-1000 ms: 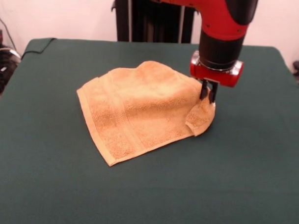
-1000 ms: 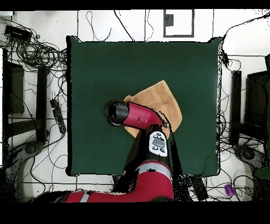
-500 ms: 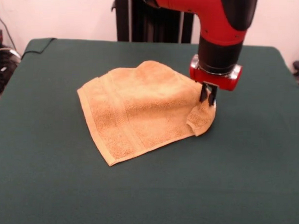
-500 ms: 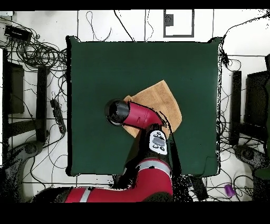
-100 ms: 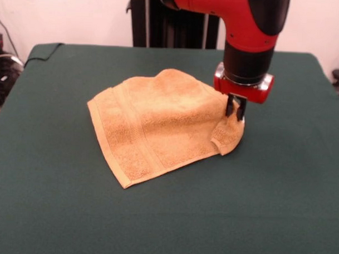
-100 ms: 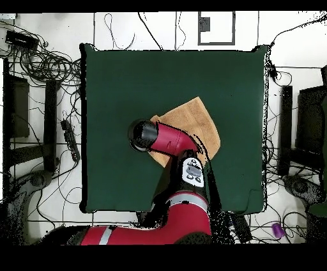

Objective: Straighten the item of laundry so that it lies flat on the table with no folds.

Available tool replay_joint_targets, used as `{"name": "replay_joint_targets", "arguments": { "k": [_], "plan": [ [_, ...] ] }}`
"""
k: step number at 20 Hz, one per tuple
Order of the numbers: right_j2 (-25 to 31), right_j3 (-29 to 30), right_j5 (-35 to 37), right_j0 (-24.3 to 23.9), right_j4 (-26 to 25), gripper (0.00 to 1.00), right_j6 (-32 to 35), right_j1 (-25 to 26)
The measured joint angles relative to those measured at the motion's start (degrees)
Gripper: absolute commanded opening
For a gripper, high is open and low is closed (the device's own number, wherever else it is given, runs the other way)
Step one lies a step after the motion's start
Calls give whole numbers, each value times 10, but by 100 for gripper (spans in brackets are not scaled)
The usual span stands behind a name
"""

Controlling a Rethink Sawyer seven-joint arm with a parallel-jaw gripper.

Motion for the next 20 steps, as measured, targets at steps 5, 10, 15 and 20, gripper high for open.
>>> {"name": "replay_joint_targets", "arguments": {
  "k": [5, 10, 15, 20],
  "plan": [
    [0, 0, 0, 1, 0, 100, 0, 0],
    [0, 0, 0, 1, 0, 100, 0, 0],
    [-2, 0, 0, 1, -1, 100, 0, -2],
    [-11, 0, 25, -10, -49, 100, 0, -35]
  ]
}}
